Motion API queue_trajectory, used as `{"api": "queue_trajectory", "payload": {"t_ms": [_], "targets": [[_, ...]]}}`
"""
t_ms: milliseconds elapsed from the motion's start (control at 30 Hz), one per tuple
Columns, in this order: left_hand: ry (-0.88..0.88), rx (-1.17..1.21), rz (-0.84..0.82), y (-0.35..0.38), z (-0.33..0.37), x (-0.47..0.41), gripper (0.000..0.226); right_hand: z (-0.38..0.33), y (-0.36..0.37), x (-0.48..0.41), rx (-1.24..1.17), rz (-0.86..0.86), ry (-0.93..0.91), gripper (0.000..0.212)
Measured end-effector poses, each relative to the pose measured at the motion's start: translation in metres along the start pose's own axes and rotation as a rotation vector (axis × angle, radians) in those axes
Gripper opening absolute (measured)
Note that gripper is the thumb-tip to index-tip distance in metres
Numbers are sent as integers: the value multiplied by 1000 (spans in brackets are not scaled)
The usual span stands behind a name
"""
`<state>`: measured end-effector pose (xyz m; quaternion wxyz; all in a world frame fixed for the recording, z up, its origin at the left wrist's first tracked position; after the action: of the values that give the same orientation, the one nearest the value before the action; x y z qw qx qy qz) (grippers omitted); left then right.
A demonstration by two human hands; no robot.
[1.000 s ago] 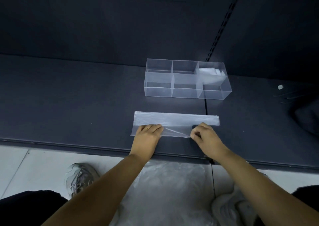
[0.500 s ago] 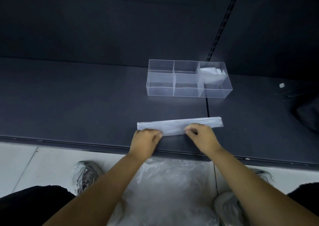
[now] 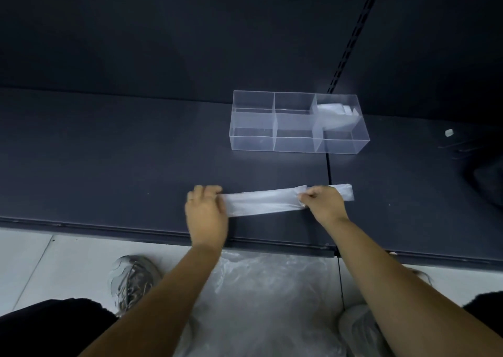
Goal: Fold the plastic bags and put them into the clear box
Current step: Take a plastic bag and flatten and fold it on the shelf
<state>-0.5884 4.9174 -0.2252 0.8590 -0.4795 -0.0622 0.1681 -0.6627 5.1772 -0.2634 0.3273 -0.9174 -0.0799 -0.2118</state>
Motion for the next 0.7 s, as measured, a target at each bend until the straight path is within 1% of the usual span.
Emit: {"api": "queue_trajectory", "payload": {"t_ms": [33,67,100,167,233,300,367,433,500,533,600,700], "targets": [[121,-8,-3,8,17,10,22,1,0,0,-5,13,-5,14],[225,-12,-63,22,32,21,29,2,1,0,-6,27,-10,14],[282,-30,-171,38,44,31,39,3,1,1,-10,39,-10,14],[271,-151,-381,71,53,46,60,4,3,1,-21,55,-7,12],[208,-308,-461,92,48,51,70,6,2,1,-16,59,-1,8],[185,-397,-475,100,41,51,73,9,-8,0,-18,85,0,5],[190,-432,-481,102,39,51,76,16,-31,-1,70,170,7,10],[190,-453,-487,104,39,51,78,26,-58,-3,245,246,29,27],[190,-468,-494,104,40,51,79,35,-77,-7,382,227,40,43],[191,-474,-496,104,41,51,79,38,-82,-10,423,194,26,45],[192,-484,-496,103,42,51,79,39,-86,-16,463,132,-41,39],[199,-497,-496,103,43,52,80,34,-85,-23,484,75,-159,18]]}}
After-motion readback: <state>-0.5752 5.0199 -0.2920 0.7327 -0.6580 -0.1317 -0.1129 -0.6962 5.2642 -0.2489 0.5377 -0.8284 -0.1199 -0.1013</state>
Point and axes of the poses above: each hand's wrist, its own x-axis away from the middle knuckle, its own y-axis out of the palm, z = x × y, the point moved 6 cm from there along -x, towards the middle knuckle, and after that the axes turned 7 degrees about -z, right-handed, at the moved point
